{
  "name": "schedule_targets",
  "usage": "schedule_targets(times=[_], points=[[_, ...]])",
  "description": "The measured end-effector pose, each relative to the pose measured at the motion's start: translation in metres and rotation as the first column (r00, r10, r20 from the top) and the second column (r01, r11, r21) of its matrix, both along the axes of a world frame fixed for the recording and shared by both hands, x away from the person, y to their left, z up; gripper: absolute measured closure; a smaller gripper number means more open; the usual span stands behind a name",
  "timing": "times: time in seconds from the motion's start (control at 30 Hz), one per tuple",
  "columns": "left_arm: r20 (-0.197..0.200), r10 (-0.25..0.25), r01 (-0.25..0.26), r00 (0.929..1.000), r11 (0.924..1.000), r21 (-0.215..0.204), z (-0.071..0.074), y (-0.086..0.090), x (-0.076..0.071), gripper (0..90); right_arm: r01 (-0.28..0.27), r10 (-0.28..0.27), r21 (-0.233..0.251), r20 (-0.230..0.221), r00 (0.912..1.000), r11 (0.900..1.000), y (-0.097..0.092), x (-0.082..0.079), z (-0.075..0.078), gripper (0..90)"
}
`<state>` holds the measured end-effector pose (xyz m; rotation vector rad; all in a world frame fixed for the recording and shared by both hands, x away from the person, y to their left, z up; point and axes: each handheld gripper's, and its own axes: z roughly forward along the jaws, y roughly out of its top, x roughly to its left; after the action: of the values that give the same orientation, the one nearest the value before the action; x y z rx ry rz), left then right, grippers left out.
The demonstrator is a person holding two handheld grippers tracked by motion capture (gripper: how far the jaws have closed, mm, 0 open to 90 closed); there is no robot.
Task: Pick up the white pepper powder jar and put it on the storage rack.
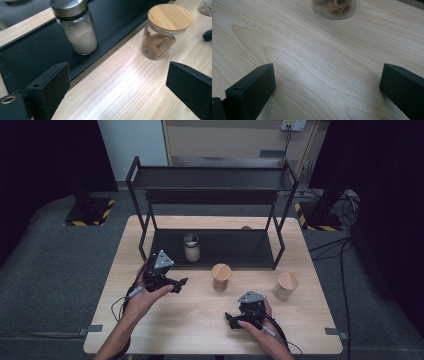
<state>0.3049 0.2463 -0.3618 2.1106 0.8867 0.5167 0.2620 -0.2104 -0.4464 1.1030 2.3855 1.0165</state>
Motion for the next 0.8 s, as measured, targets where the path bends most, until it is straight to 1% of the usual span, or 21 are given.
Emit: schedule_targets(times=[0.1, 0.17, 0.33, 0.6, 0.73, 0.8], points=[[0.008, -0.020, 0.020, 0.9998, 0.9997, 0.018, -0.001, -0.005, -0.005, 4.0, 0.000, 0.000, 0.000, 0.000, 1.0000, 1.0000, 0.000, 0.000, 0.000, 0.6], [0.012, -0.031, 0.030, 0.9995, 0.9993, 0.021, -0.001, -0.008, -0.007, 4.0, 0.000, 0.000, 0.000, 0.000, 1.0000, 1.0000, 0.000, 0.000, 0.000, 0.6], [0.017, -0.045, 0.045, 0.9988, 0.9988, 0.016, -0.001, -0.013, -0.013, 3.8, 0.000, 0.000, 0.000, 0.000, 1.0000, 1.0000, 0.000, 0.000, 0.000, 0.6], [0.015, -0.052, 0.052, 0.9985, 0.9986, -0.003, -0.004, -0.010, -0.018, 3.7, 0.000, 0.000, 0.000, 0.000, 1.0000, 1.0000, 0.000, 0.000, 0.000, 0.6], [0.007, -0.054, 0.054, 0.9985, 0.9985, -0.004, -0.009, -0.007, -0.020, 3.7, 0.000, 0.000, 0.000, 0.000, 1.0000, 1.0000, 0.000, 0.000, 0.000, 0.6], [0.001, -0.051, 0.051, 0.9987, 0.9986, -0.013, -0.012, -0.004, -0.022, 3.7, 0.000, 0.000, 0.000, 0.000, 1.0000, 1.0000, 0.000, 0.000, 0.000, 0.6]])
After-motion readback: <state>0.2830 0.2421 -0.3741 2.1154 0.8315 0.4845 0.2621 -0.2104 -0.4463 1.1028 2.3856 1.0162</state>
